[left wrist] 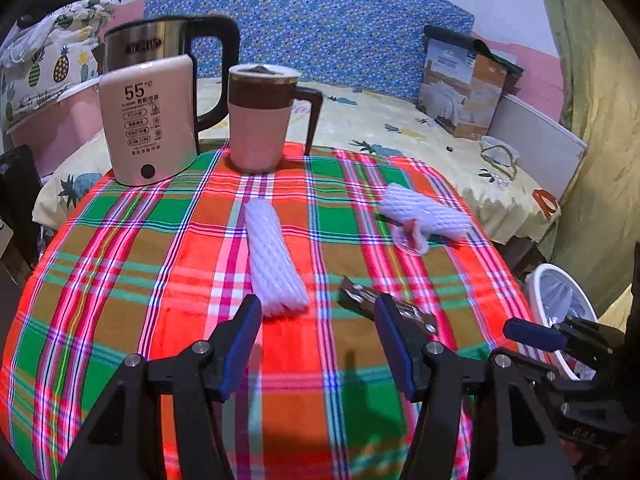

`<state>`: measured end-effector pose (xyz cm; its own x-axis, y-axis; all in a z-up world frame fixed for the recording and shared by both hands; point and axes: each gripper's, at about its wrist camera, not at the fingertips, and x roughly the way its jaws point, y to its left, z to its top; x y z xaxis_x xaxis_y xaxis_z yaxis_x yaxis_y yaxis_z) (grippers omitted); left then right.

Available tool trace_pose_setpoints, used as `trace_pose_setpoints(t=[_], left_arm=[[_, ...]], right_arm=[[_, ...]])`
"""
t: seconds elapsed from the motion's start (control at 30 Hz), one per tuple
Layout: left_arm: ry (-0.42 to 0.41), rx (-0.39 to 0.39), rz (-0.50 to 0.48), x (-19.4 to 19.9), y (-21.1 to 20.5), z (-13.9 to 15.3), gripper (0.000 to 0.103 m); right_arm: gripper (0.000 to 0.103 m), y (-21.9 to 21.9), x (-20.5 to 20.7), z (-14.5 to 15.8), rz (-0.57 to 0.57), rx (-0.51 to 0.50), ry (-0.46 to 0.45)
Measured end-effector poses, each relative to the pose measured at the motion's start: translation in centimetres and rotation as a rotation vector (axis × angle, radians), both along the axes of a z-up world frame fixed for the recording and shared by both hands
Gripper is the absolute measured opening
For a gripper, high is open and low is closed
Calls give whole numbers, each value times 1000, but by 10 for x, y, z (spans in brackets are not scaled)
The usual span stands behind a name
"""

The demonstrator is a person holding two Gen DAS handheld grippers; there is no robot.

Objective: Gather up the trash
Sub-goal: 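Lower the left tool around the white foam net while the right reaches the brown wrapper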

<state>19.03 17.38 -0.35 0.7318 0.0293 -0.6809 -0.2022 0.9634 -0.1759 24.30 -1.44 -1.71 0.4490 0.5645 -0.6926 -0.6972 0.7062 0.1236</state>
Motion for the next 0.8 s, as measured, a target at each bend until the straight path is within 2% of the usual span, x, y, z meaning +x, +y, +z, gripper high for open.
trace_pose_setpoints(t=[0.23,0.43,0.6,0.73,0.8], left_arm=[[41,-34,36,35,23,-18,61],[72,-43,41,50,30,-30,60],[112,-41,49,51,31,-41,38],[105,-58,47,46,33,-40,31],[106,-57,40,42,31,-40,28]], right_arm=[[39,19,17,-10,38,-26,9],[39,35,29,-19,68,-60,13],[39,45,35,-26,82,-89,25],[39,49,33,-27,79,-114,24],[30,49,30,-27,74,-125,19]])
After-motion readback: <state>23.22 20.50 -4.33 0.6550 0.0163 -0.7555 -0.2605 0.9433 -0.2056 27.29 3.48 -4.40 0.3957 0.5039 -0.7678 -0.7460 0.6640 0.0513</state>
